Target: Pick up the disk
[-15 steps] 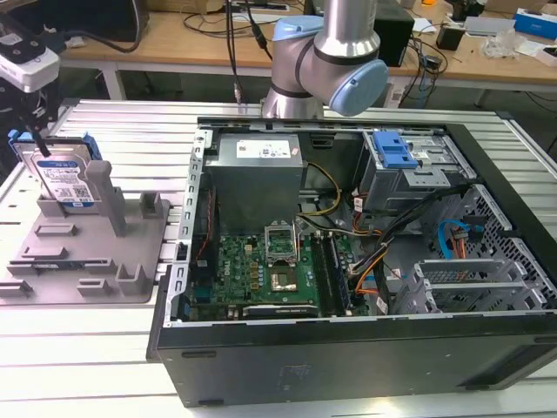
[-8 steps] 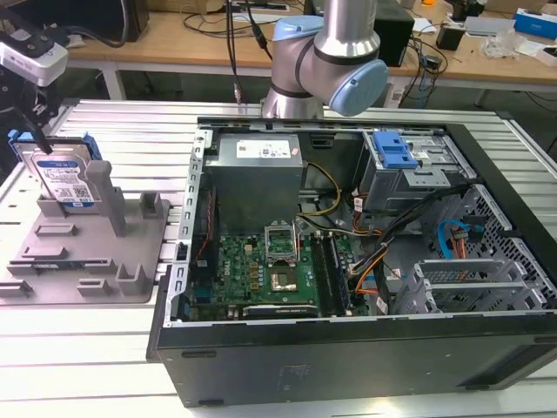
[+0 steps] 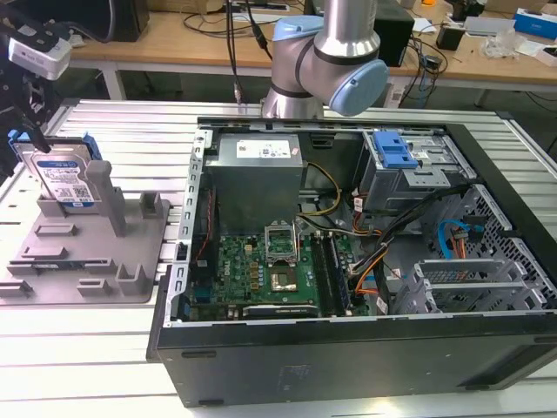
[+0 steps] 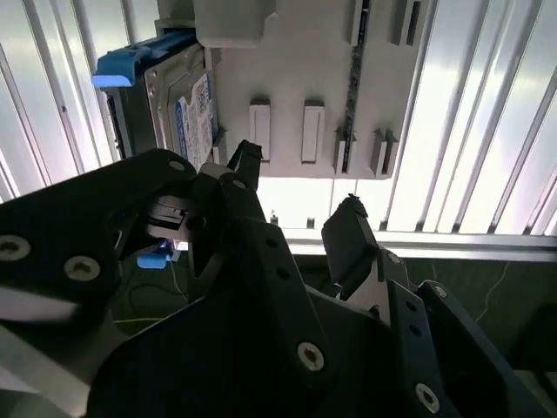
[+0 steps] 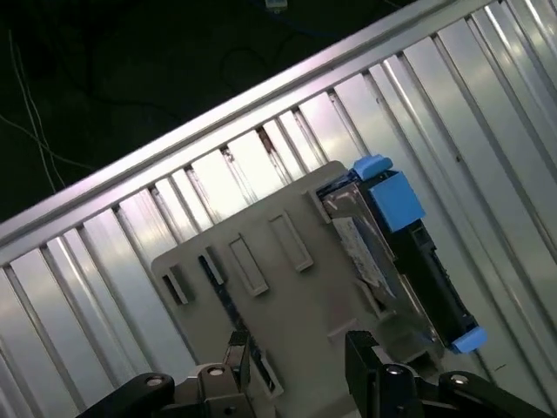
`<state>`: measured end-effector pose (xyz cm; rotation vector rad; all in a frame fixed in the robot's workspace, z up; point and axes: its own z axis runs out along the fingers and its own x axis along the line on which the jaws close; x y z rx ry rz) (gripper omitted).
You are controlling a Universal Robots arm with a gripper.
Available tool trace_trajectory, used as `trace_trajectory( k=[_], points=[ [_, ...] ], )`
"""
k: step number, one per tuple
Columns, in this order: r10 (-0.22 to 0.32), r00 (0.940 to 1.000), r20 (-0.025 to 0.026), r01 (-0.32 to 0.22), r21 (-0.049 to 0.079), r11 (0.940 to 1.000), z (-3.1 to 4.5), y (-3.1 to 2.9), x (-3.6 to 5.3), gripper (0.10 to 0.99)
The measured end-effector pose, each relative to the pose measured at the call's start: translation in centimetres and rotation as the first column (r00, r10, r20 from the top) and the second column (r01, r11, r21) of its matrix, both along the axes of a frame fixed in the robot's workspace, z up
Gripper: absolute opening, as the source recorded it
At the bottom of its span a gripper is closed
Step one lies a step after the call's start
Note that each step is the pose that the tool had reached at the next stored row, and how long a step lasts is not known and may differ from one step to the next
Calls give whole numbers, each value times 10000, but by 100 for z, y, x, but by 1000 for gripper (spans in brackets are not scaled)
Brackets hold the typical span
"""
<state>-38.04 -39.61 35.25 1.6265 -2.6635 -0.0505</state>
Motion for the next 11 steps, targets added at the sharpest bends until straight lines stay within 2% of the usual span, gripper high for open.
trace_trajectory(
  k=[1,3,5,7,9,10,11],
  points=[
    [366,9993,0,-366,0,9993,-1,0,0,557],
    [725,9974,0,-725,0,9974,-2,0,0,557],
    [1348,9909,0,-1348,0,9909,-4,0,0,557],
    [1725,9850,0,-1725,0,9850,-6,0,0,557],
    [2142,9768,1,-2142,0,9768,-9,0,0,557],
    [2492,9684,1,-2492,0,9684,-12,0,0,557],
    [2676,9635,1,-2676,-1,9635,-14,0,0,557]
  ],
)
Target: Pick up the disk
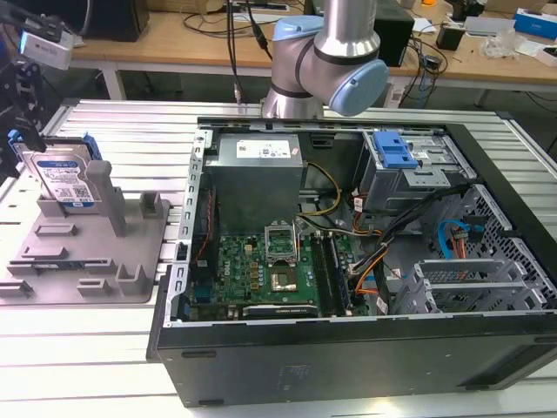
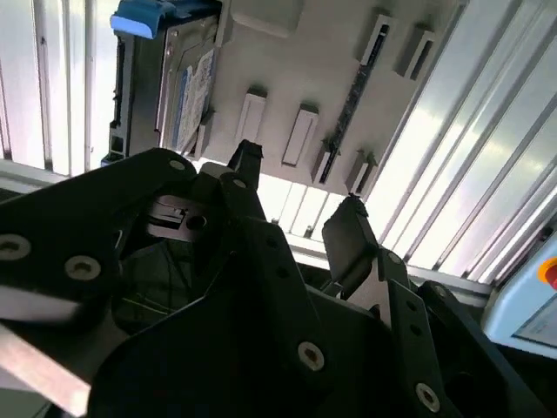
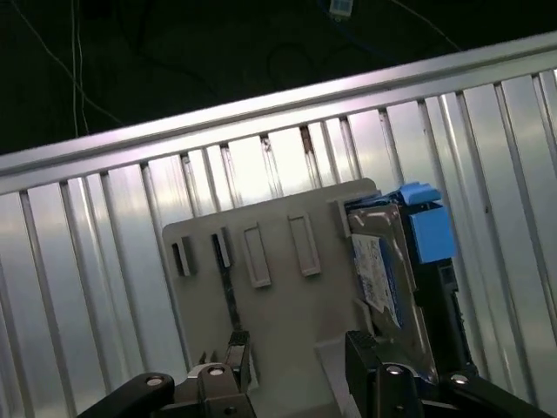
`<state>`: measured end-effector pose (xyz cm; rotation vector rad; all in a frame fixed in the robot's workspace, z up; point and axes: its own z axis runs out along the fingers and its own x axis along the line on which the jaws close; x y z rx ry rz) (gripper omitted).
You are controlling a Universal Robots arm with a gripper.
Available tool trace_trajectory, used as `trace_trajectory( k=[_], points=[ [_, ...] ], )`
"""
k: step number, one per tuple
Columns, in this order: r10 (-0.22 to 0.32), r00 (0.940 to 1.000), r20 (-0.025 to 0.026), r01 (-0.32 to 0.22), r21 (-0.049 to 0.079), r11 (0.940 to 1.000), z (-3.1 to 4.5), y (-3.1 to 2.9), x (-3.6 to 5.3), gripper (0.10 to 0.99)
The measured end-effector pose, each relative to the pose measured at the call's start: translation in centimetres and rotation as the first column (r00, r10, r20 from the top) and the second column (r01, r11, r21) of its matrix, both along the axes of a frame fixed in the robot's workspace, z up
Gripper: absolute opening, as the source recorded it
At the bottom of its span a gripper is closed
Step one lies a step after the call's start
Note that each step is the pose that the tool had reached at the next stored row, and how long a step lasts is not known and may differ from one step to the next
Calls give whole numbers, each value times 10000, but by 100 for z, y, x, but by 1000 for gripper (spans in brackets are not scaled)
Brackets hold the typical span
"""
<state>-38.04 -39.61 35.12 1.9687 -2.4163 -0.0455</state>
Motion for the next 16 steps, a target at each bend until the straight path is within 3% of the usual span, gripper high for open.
trace_trajectory(
  k=[3,7,16],
  points=[
    [706,9975,21,-706,-1,9975,-12,0,-1,557],
    [1170,9930,132,-1170,-11,9931,-20,0,1,557],
    [1257,9920,141,-1257,-14,9921,-21,0,1,557]
  ],
)
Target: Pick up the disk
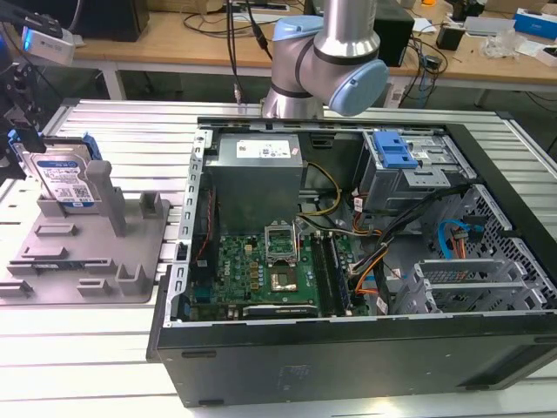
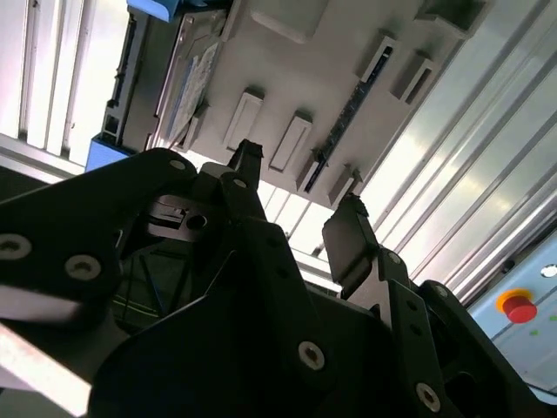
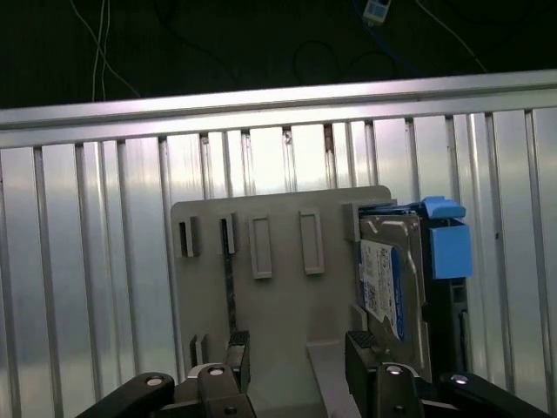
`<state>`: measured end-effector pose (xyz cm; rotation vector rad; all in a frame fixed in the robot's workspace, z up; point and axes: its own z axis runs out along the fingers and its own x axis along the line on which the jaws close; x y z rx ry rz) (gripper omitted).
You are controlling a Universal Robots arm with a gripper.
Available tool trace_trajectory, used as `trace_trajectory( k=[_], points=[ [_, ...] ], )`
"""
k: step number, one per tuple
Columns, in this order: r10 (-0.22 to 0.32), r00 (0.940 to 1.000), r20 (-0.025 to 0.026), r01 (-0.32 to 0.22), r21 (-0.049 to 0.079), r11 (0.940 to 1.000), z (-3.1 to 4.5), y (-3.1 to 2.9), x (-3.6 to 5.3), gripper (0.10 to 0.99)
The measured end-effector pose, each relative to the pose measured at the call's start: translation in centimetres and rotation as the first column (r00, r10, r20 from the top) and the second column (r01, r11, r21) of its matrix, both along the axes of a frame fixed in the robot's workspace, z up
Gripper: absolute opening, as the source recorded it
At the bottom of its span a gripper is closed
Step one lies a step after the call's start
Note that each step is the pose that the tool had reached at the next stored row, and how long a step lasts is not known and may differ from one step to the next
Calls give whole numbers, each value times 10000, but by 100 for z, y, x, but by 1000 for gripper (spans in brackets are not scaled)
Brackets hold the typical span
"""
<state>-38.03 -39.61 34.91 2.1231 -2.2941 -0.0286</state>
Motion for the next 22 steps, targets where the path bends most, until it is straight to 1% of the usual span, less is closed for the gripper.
trace_trajectory(
  k=[2,3,4,5,6,8,9,11,12,13,15,16,21,22],
  points=[
    [-1,10000,0,1,0,10000,-1,4,-1,557],
    [-2,10000,0,2,1,10000,-1,35,-2,557],
    [1,10000,0,-1,0,10000,-1,106,-2,557],
    [-1,10000,1,1,-2,10000,-1,237,-7,557],
    [1,10000,0,-1,-3,10000,-1,348,-11,557],
    [0,10000,4,0,-3,10000,-5,539,-42,557],
    [0,10000,7,0,-3,10000,-9,617,-64,557],
    [0,10000,9,0,-3,10000,-12,690,-92,557],
    [0,10000,9,0,-3,10000,-17,747,-127,557],
    [3,10000,10,-3,-2,10000,-20,775,-148,557],
    [12,10000,7,-12,-5,10000,-29,799,-216,557],
    [68,10000,8,-68,-10,10000,-41,799,-267,557],
    [274,9996,9,-274,-14,9996,-71,799,-359,557],
    [275,9996,8,-275,-15,9996,-72,799,-360,557]
  ],
)
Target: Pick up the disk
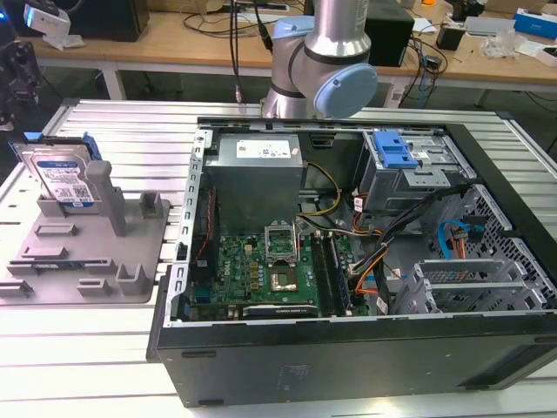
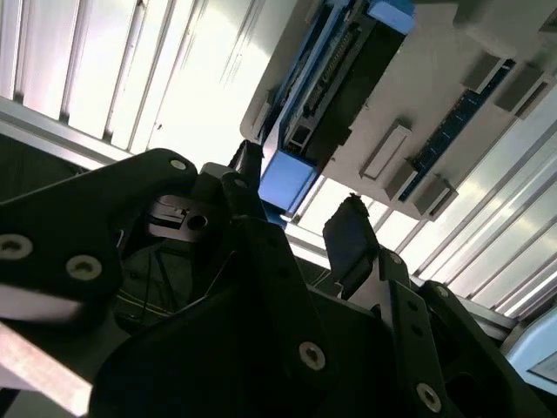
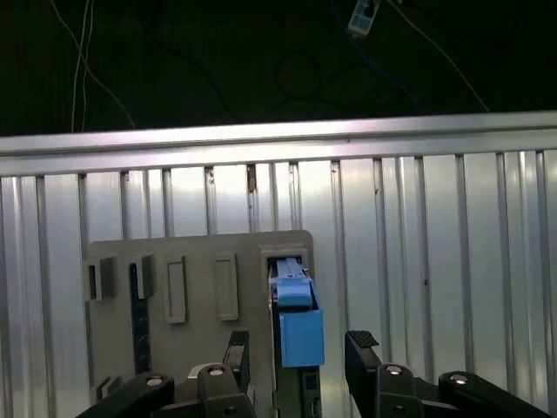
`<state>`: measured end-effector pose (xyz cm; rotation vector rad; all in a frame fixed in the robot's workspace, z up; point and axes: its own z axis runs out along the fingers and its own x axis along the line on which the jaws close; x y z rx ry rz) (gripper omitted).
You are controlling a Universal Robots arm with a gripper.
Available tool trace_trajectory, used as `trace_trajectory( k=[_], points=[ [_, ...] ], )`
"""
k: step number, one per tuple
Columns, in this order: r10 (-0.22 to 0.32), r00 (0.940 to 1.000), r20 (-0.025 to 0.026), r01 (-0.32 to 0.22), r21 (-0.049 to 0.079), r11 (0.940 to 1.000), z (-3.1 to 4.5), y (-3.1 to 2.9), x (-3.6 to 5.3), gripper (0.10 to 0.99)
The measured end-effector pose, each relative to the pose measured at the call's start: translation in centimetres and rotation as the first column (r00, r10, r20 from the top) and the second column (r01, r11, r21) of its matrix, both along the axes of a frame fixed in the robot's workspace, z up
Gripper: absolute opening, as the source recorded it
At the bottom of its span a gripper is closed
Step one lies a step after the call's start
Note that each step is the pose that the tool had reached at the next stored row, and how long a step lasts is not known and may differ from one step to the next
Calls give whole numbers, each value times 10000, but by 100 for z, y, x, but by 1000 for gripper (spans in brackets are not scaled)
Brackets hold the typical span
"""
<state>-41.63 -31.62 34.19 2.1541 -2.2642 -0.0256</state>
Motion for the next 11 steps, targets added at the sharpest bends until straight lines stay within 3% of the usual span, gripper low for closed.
trace_trajectory(
  k=[11],
  points=[
    [65,10000,0,-65,-46,10000,-35,1,-4,557]
  ],
)
